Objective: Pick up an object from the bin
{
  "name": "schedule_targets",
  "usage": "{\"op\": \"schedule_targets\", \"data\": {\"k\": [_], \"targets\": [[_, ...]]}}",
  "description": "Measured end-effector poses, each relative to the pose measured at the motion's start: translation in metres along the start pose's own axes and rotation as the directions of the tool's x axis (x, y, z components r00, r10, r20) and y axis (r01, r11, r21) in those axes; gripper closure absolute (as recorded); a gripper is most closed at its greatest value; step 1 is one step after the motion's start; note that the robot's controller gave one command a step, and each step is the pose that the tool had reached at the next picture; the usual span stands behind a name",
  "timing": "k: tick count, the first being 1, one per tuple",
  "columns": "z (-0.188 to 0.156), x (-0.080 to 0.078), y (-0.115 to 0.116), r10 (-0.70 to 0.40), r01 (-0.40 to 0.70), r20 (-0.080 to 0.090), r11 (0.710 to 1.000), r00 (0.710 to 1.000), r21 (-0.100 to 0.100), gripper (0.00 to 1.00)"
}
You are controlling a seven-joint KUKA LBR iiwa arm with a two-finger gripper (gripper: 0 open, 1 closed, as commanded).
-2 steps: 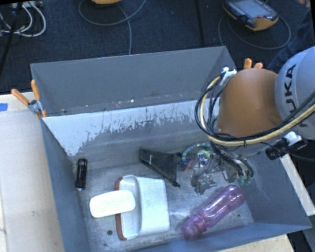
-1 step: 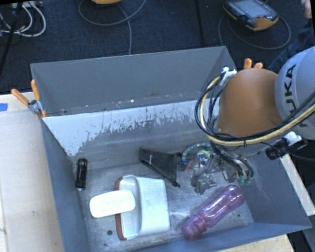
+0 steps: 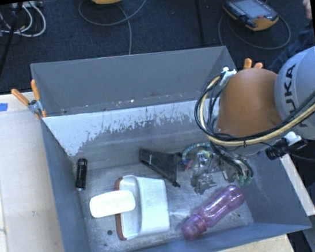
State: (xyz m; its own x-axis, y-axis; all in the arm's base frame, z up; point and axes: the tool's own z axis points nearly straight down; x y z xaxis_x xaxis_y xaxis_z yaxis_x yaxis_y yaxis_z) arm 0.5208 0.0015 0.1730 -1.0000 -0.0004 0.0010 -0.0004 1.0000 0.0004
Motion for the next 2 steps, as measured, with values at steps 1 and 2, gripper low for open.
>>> {"op": "schedule_targets", "data": {"k": [1,2], "targets": [[0.019,-0.005,0.016,-0.112,0.112,0.000,0.994,0.994,0.000,1.00],[0.007,-0.008,0.020,-0.259,0.259,-0.003,0.966,0.966,-0.001,1.00]]}}
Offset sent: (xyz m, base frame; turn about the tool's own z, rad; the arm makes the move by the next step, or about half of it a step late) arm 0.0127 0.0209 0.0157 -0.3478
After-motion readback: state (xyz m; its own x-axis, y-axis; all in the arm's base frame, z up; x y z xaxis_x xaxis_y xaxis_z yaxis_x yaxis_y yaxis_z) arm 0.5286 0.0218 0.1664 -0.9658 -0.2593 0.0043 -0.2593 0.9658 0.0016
